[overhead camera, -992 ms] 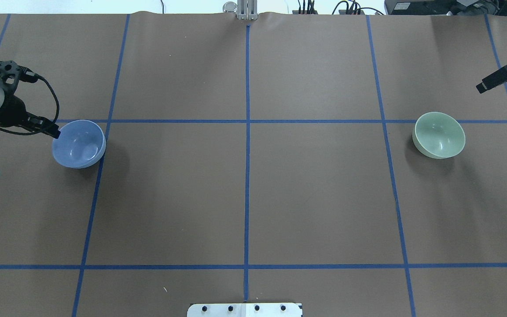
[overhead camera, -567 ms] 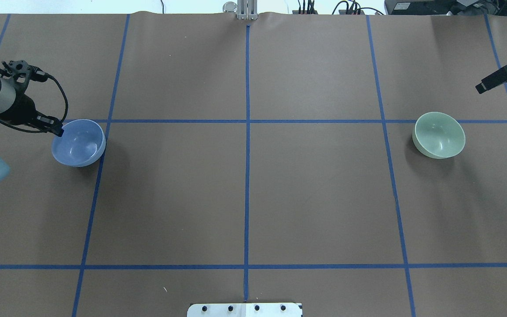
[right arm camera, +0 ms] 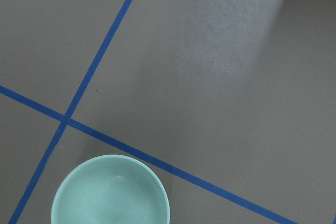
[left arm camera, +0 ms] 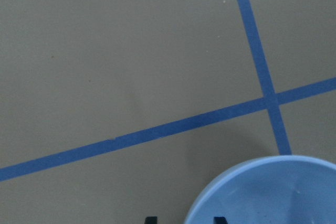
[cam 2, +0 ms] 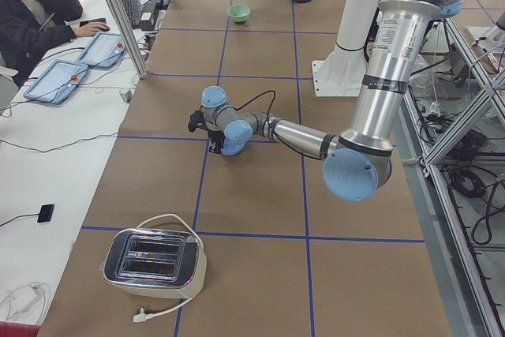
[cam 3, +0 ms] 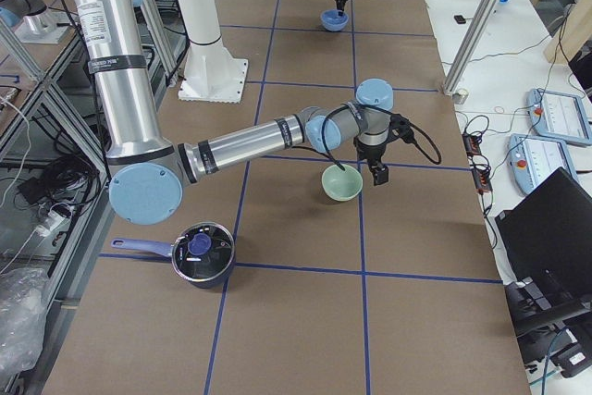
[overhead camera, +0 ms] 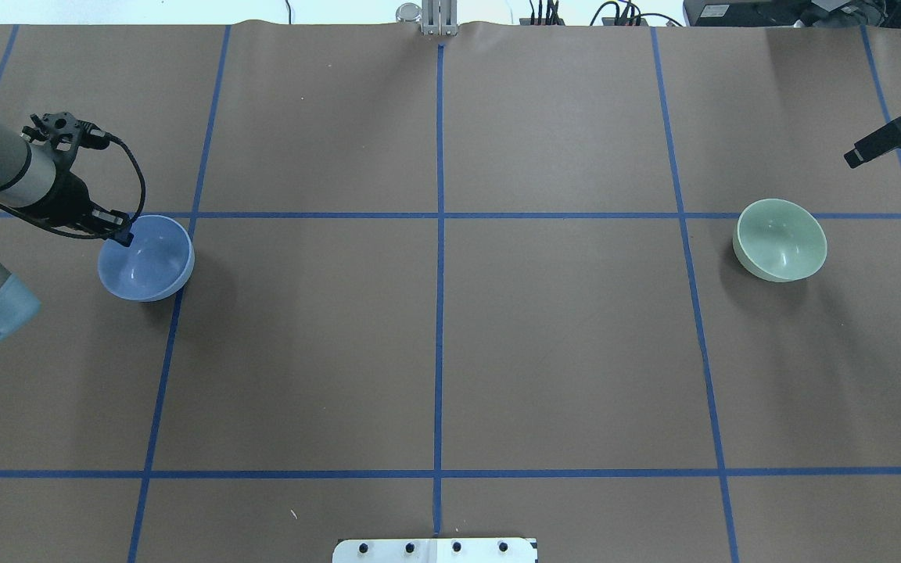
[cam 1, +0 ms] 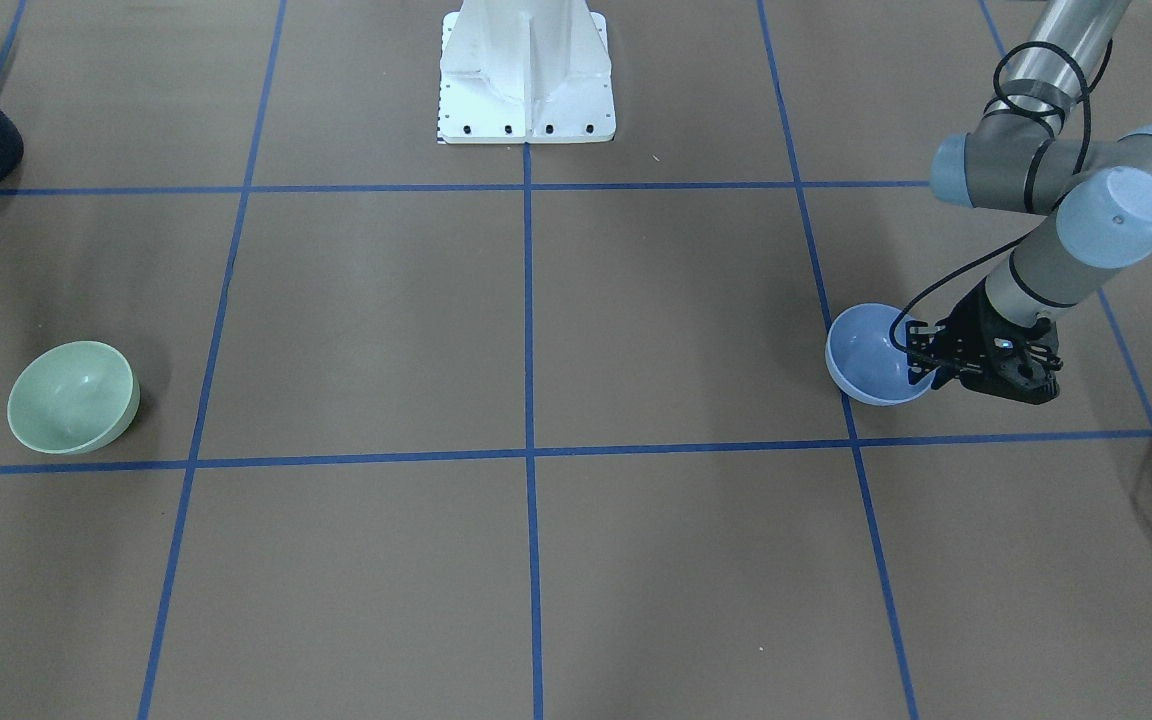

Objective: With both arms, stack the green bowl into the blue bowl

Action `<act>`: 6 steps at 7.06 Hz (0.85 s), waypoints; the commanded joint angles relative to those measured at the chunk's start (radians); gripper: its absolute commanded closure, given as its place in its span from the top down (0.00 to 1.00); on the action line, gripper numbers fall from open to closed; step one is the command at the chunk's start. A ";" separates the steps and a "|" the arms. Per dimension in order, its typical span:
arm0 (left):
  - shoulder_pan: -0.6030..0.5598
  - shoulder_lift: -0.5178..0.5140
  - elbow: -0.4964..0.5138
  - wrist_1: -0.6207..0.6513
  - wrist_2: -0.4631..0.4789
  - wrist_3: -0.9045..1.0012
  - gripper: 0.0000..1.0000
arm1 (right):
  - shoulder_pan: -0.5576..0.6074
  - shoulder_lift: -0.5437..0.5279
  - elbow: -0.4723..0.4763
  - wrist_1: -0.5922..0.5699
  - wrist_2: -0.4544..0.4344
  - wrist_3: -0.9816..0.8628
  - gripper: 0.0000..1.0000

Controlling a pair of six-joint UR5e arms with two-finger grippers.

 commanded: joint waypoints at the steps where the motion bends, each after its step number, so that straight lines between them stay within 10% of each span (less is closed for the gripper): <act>1: 0.002 -0.002 -0.026 0.008 -0.009 -0.011 0.00 | -0.001 0.001 0.001 0.000 0.000 0.000 1.00; 6: 0.193 -0.288 -0.059 0.128 0.011 -0.444 0.00 | -0.004 -0.001 0.001 0.001 0.000 0.003 1.00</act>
